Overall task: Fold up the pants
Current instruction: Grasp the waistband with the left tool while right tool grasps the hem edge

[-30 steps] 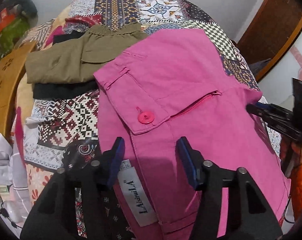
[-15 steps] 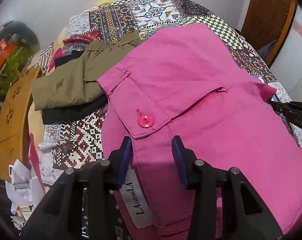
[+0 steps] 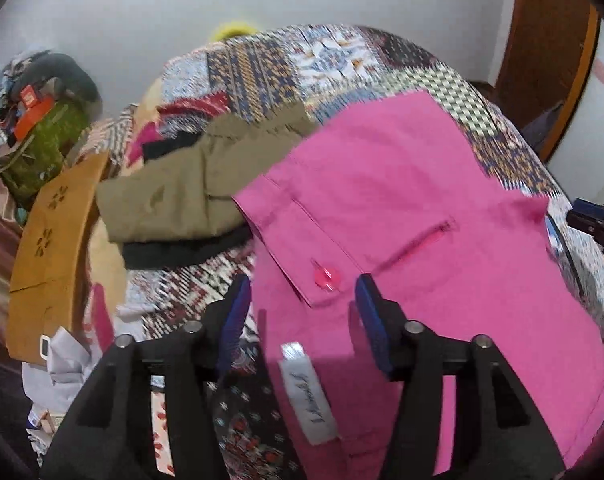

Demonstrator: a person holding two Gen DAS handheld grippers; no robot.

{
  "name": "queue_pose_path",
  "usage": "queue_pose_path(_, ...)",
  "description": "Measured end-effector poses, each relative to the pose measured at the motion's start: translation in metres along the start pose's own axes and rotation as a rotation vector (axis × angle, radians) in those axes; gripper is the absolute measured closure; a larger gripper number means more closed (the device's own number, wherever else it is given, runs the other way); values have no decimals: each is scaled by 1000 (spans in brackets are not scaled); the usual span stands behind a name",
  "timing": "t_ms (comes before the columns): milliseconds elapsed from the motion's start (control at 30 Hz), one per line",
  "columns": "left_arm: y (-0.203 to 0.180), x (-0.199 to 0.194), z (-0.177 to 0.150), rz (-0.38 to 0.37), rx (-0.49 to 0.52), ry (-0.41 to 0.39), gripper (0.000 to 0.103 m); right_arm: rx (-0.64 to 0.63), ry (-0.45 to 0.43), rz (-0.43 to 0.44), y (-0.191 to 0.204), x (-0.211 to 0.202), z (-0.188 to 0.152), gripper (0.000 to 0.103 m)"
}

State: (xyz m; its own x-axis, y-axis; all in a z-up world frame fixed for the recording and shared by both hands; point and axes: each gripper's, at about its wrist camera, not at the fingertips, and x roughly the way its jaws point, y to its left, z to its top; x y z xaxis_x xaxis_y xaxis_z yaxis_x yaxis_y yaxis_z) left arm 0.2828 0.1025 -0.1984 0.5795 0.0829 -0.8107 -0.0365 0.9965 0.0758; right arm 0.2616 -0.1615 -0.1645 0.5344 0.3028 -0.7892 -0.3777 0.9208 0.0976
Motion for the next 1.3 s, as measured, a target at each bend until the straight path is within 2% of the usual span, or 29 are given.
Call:
queue_pose_path(133, 14, 8, 11, 16, -33, -6, 44, 4, -53, 9, 0, -5, 18, 51)
queue_pose_path(333, 25, 36, 21, -31, -100, 65, 44, 12, -77, 20, 0, 13, 38, 45)
queue_pose_path(533, 19, 71, 18, -115, -143, 178, 44, 24, 11, 32, -4, 58, 45, 45)
queue_pose_path(600, 18, 76, 18, -123, -146, 178, 44, 40, 63, 60, -6, 75, 42, 45)
queue_pose_path(633, 18, 78, 19, -154, -157, 183, 44, 45, 83, 66, -6, 81, 40, 45)
queue_pose_path(700, 17, 81, 18, -177, -165, 191, 48, 63, 128, 98, -7, 93, 34, 45)
queue_pose_path(767, 14, 81, 17, -179, -144, 186, 52, 77, 160, 131, -8, 100, 26, 52)
queue_pose_path(800, 13, 80, 17, -177, -133, 181, 52, 82, 177, 149, -8, 104, 22, 64)
queue_pose_path(867, 10, 79, 16, -171, -115, 169, 57, 83, 183, 166, -8, 105, 18, 70)
queue_pose_path(933, 8, 78, 16, -161, -100, 158, 59, 48, 176, 164, -4, 102, 17, 85)
queue_pose_path(1033, 3, 79, 19, -129, -65, 145, 62, -20, 171, 125, 7, 99, 12, 91)
queue_pose_path(1167, -8, 83, 22, -29, 11, 127, 75, -86, 175, 68, 11, 95, 6, 92)
queue_pose_path(1300, -7, 89, 23, -37, 15, 142, 74, -53, 183, 59, 0, 91, 1, 92)
